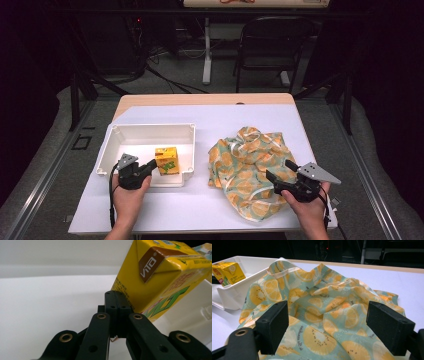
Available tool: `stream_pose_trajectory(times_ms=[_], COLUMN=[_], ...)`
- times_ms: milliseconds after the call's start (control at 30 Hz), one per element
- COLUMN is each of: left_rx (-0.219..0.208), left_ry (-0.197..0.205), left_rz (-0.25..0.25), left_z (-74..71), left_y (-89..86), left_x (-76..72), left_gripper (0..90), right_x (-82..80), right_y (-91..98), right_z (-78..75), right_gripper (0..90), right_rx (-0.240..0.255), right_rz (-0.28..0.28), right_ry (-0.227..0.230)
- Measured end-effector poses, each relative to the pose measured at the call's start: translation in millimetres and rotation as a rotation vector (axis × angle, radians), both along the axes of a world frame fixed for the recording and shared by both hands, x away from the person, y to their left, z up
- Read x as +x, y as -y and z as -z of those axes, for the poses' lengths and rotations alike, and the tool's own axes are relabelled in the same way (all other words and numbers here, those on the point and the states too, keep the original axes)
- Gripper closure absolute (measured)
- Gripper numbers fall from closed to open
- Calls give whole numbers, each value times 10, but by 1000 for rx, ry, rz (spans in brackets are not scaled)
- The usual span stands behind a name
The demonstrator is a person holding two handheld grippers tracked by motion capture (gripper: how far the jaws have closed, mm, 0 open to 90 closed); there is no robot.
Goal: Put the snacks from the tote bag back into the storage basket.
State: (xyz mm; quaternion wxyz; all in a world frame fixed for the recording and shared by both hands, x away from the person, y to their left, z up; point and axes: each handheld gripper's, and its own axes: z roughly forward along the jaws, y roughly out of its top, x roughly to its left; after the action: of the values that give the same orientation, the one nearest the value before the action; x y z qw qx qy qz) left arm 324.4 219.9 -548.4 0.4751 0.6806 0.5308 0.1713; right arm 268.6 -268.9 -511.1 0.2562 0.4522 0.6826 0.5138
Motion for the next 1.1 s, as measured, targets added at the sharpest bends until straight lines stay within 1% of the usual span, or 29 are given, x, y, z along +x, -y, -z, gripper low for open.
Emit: stream_pose_trajectory(times_ms=[67,100,167,333,367,433,533,767,933,1100], left_rx=[-1,-4,-1,-4,-6,-5,-1,-7,0,2], left_ry=[-3,2,-2,1,1,1,-1,-3,0,1], left_rz=[4,4,11,24,26,34,43,61,80,80], left_z=[-2,2,0,3,4,3,1,6,6,7], left_y=[12,24,35,88,102,126,163,233,301,321], left_x=[9,18,25,51,56,65,76,108,131,144], left_gripper=[900,900,900,900,900,900,900,900,900,900], right_x=[-5,-9,-22,-50,-57,-67,-83,-121,-148,-169], right_y=[4,0,20,53,64,74,97,135,166,187], right_z=[1,5,2,6,4,8,7,9,10,8], right_gripper=[174,174,174,174,174,174,174,174,174,174], right_rx=[-1,8,-2,3,-3,6,0,-1,-5,-6], right_rz=[1,8,7,16,21,26,31,44,48,54], right_ry=[0,2,-4,-3,-4,-2,-2,-3,-2,-2])
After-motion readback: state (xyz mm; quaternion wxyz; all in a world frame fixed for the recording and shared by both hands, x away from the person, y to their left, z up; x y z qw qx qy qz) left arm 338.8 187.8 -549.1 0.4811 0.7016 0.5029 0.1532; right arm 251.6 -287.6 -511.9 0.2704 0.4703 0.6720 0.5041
